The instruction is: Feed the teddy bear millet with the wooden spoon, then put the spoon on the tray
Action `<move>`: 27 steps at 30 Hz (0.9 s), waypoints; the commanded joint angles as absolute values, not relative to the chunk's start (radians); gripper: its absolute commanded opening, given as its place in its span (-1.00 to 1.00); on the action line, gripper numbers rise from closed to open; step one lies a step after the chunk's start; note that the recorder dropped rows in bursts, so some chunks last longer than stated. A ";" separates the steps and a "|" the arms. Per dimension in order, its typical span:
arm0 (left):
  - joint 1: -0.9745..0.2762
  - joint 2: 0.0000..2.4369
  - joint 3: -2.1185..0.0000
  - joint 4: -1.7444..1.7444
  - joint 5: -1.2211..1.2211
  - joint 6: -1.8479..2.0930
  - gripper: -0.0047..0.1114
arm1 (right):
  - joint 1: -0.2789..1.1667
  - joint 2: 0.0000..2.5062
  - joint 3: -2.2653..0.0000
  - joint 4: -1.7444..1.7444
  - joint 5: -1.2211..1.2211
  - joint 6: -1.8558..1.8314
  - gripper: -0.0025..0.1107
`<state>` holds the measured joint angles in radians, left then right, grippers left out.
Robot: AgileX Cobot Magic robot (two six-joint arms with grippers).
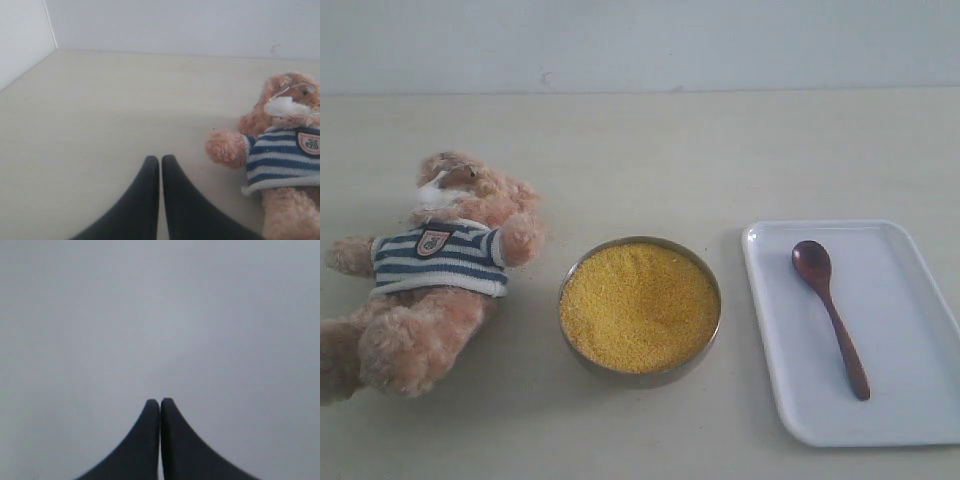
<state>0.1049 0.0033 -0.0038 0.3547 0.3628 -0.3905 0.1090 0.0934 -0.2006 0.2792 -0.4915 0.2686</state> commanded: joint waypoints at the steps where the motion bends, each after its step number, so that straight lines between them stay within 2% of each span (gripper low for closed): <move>1: 0.109 0.000 0.000 0.359 0.363 -0.395 -0.85 | 0.103 0.270 -0.303 0.086 -0.207 0.260 -0.96; 6: 0.109 0.000 0.000 0.365 0.363 -0.395 -0.85 | 0.122 0.396 -0.313 0.000 -0.351 0.163 -0.96; 10: 0.109 0.000 0.000 0.365 0.363 -0.393 -0.85 | 0.122 0.454 -0.318 0.031 -0.530 0.279 -0.96; 16: 0.109 0.000 0.000 0.467 0.292 -0.393 -0.85 | 0.136 0.555 -0.364 0.031 -0.290 0.413 -0.96; 19: 0.109 0.000 0.000 0.667 0.047 -0.393 -0.85 | 0.167 0.600 -0.379 -0.029 -0.262 0.409 -0.96; 22: 0.109 0.000 0.000 0.808 -0.375 -0.401 -0.85 | 0.205 0.637 -0.387 -0.115 -0.257 0.410 -0.96; 27: 0.109 0.000 -0.008 0.652 -1.002 -0.488 -0.85 | 0.285 0.694 -0.433 -0.122 -0.115 0.407 -0.96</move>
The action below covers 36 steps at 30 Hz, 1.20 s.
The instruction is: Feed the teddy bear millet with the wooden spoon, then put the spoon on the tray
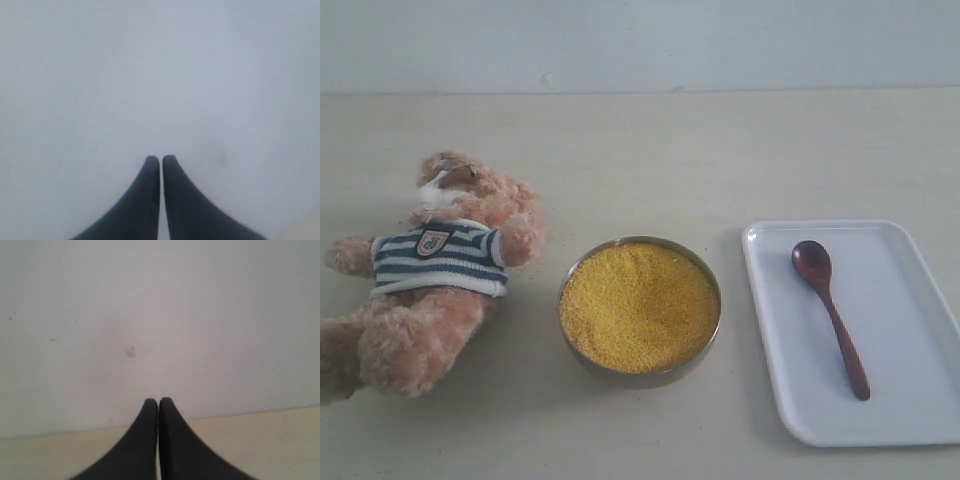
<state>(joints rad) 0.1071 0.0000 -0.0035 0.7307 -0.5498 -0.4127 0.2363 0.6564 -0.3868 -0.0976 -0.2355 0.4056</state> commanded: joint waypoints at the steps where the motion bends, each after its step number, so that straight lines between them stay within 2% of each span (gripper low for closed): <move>1: 0.109 0.000 -0.023 0.586 -1.062 -0.469 -0.85 | 0.300 0.704 -0.448 -0.124 -0.076 0.400 -0.96; 3: 0.109 0.000 -0.072 0.458 -1.055 -0.483 -0.85 | 0.321 0.733 -0.482 -0.127 0.000 0.365 -0.96; 5: 0.109 0.019 -0.150 0.318 -0.928 -0.596 -0.85 | 0.332 0.761 -0.513 -0.127 0.053 0.331 -0.96; 8: 0.109 0.097 -0.323 0.193 -0.534 -0.711 -0.85 | 0.339 0.807 -0.557 -0.127 0.131 0.311 -0.96; 11: 0.107 0.229 -0.529 0.238 -0.115 -0.716 -0.85 | 0.339 0.838 -0.585 -0.127 0.167 0.311 -0.96; 14: 0.107 0.357 -0.688 0.311 0.108 -0.706 -0.85 | 0.339 0.850 -0.607 -0.127 0.209 0.291 -0.96; 17: 0.107 0.414 -0.776 0.314 0.179 -0.695 -0.85 | 0.339 0.850 -0.607 -0.127 0.226 0.262 -0.96; 21: 0.107 0.432 -0.798 0.399 0.013 -0.631 -0.85 | 0.339 0.850 -0.607 -0.127 0.269 0.260 -0.96; 23: 0.107 0.457 -0.820 0.411 0.019 -0.631 -0.85 | 0.339 0.850 -0.607 -0.127 0.274 0.249 -0.96; 27: 0.107 0.573 -0.926 0.398 0.343 -0.558 -0.85 | 0.339 0.850 -0.613 -0.127 0.290 0.206 -0.96; 30: 0.107 0.695 -0.983 0.335 0.580 -0.277 -0.85 | 0.348 0.850 -0.626 -0.127 0.324 0.170 -0.96; 36: 0.078 0.962 -1.035 -0.043 0.834 -0.026 -0.85 | 0.369 0.850 -0.655 -0.149 0.399 0.165 -0.96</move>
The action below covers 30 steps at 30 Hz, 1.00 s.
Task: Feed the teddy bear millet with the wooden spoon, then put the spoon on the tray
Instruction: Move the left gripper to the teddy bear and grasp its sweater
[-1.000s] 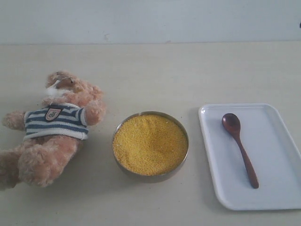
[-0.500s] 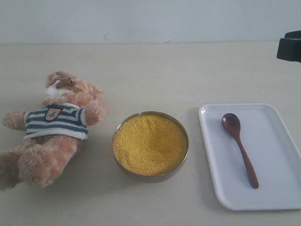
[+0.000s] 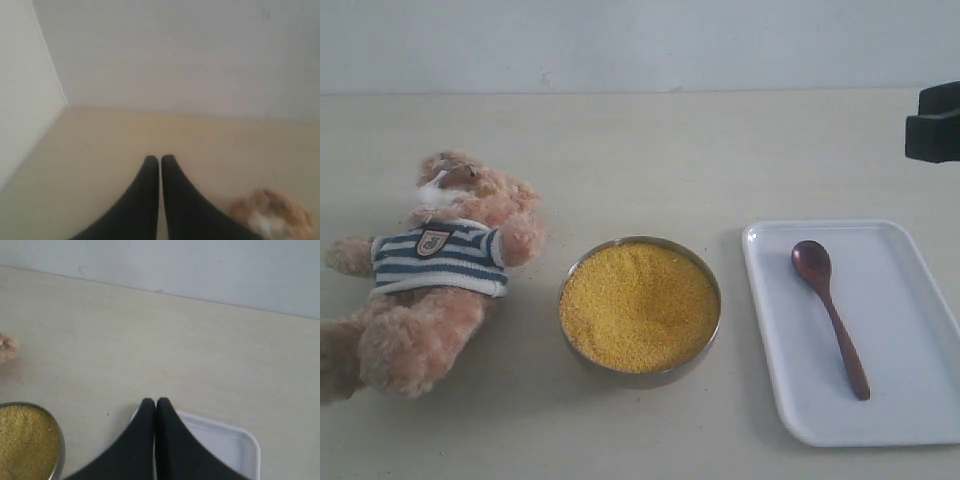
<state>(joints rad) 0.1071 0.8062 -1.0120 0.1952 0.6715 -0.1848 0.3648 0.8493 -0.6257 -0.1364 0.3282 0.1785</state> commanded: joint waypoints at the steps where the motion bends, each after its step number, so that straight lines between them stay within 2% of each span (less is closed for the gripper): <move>1: 0.055 1.009 -1.035 -0.078 0.846 -0.021 -0.85 | 0.369 0.850 -0.664 -0.149 0.438 0.165 -0.96; 4: -0.016 1.120 -1.035 -0.080 0.839 -0.021 -0.84 | 0.369 0.850 -0.684 -0.154 0.527 0.163 -0.96; 6: -0.039 1.176 -1.035 -0.097 0.831 -0.041 -0.74 | 0.369 0.850 -0.688 -0.156 0.540 0.163 -0.96; 7: -0.045 1.209 -1.035 -0.129 0.831 -0.046 -0.62 | 0.369 0.850 -0.688 -0.156 0.540 0.163 -0.96; 9: -0.044 1.273 -1.035 -0.211 0.836 -0.046 -0.26 | 0.369 0.850 -0.688 -0.156 0.546 0.141 -0.96; 11: -0.044 1.348 -1.035 -0.302 0.859 -0.046 0.23 | 0.369 0.850 -0.688 -0.148 0.562 0.134 -0.96; 13: -0.046 1.421 -1.035 -0.353 0.866 -0.007 0.63 | 0.369 0.850 -0.688 -0.126 0.571 0.134 -0.96; 15: -0.048 1.480 -1.035 -0.359 0.866 0.027 0.92 | 0.369 0.850 -0.688 -0.122 0.561 0.134 -0.96; 16: -0.048 1.508 -1.033 -0.369 0.866 0.027 0.96 | 0.369 0.850 -0.688 -0.122 0.548 0.134 -0.96; 25: -0.151 1.600 -1.000 -0.393 0.784 0.070 0.96 | 0.369 0.850 -0.688 -0.122 0.559 0.134 -0.96; 30: -0.205 1.600 -0.930 -0.228 0.742 -0.104 0.96 | 0.369 0.850 -0.688 -0.122 0.550 0.134 -0.96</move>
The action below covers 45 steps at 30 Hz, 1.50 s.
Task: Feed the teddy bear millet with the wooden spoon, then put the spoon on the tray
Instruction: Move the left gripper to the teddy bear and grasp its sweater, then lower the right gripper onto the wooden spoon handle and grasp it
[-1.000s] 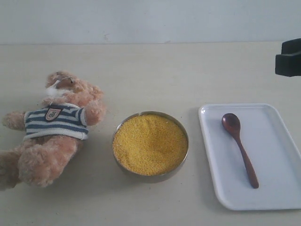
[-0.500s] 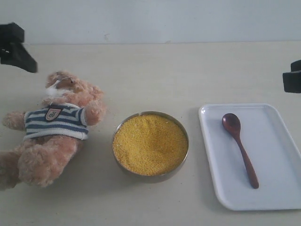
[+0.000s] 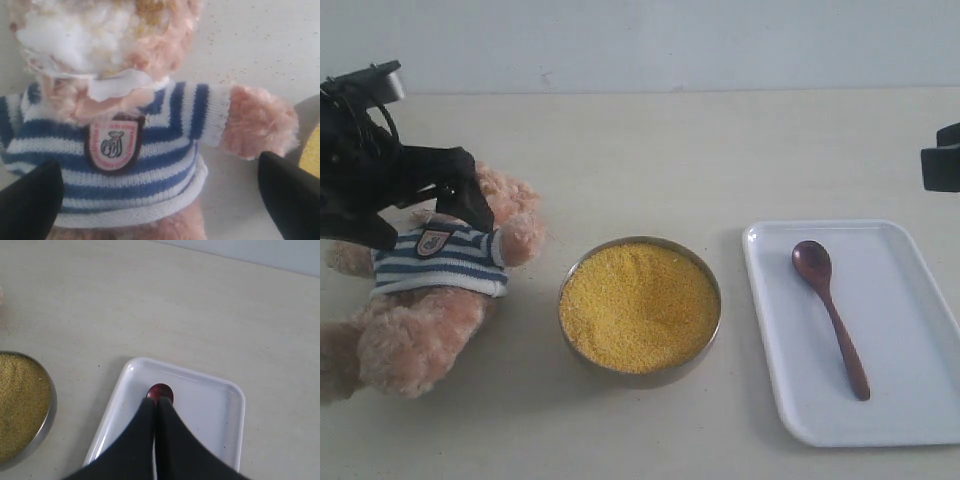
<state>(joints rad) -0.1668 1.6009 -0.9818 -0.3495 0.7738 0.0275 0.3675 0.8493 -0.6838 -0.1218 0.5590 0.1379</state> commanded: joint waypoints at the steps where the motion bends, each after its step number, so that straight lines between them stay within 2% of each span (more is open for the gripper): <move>1: -0.210 1.600 -0.910 -0.205 0.734 -0.129 0.96 | 0.369 0.850 -0.688 -0.122 0.550 0.134 -0.96; 12: -0.244 1.605 -0.785 -0.167 0.451 -0.187 0.96 | 0.369 0.850 -0.688 -0.122 0.547 0.134 -0.96; 27: -0.242 1.805 -0.785 -0.093 0.425 -0.192 0.96 | 0.369 0.850 -0.688 -0.122 0.545 0.134 -0.96; 29: -0.242 1.824 -0.785 -0.093 0.435 -0.192 0.92 | 0.369 0.850 -0.688 -0.122 0.545 0.134 -0.96; 32: -0.242 1.825 -0.785 -0.087 0.464 -0.190 0.48 | 0.369 0.850 -0.688 -0.122 0.545 0.134 -0.96; 33: -0.242 1.813 -0.785 -0.087 0.480 -0.159 -0.12 | 0.369 0.850 -0.688 -0.122 0.548 0.134 -0.96; 35: -0.242 1.769 -0.785 -0.085 0.498 -0.090 -0.83 | 0.369 0.850 -0.688 -0.118 0.572 0.134 -0.96; 38: -0.242 1.679 -0.785 -0.046 0.537 -0.036 -0.85 | 0.369 0.861 -0.706 -0.118 0.692 0.124 -0.96; 40: -0.242 1.597 -0.785 0.000 0.598 0.095 -0.85 | 0.369 0.965 -0.771 -0.078 0.897 0.020 -0.96; 42: -0.242 1.564 -0.785 0.000 0.621 0.203 -0.85 | 0.369 1.077 -0.804 -0.018 0.984 -0.039 -0.96; 45: -0.242 1.550 -0.785 -0.013 0.643 0.283 -0.85 | 0.369 1.176 -0.813 0.016 0.990 -0.062 -0.86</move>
